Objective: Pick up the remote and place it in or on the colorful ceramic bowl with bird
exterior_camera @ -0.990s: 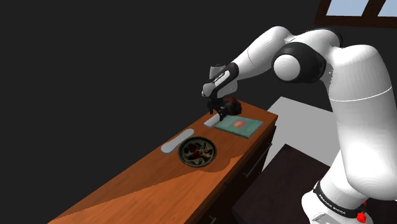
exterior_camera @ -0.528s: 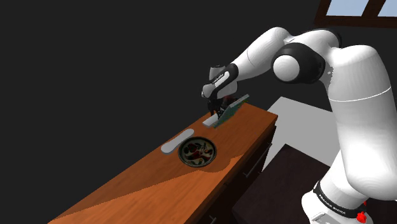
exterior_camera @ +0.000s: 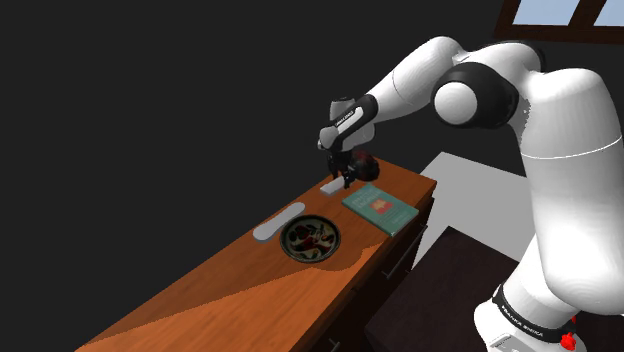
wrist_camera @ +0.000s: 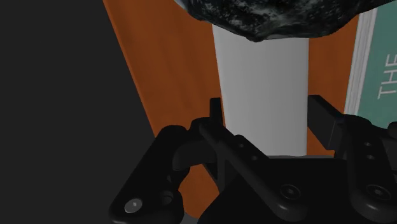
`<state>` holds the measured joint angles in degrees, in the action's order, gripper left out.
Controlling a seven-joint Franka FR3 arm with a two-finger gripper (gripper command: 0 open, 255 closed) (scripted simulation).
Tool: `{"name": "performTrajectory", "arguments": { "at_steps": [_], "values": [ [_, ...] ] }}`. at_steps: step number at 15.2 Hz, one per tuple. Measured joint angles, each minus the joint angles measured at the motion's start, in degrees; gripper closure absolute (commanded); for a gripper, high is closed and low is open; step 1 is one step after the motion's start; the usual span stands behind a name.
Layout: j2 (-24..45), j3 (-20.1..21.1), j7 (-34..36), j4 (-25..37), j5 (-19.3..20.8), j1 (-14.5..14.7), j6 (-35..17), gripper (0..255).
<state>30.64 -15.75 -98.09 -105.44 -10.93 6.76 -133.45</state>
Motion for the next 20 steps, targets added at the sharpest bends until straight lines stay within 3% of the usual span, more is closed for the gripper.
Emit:
{"name": "performTrajectory", "arguments": {
  "at_steps": [20],
  "values": [
    [-9.2, -1.8, 2.6, 1.9, 3.5, 1.8, 10.8, 255]
  ]
}}
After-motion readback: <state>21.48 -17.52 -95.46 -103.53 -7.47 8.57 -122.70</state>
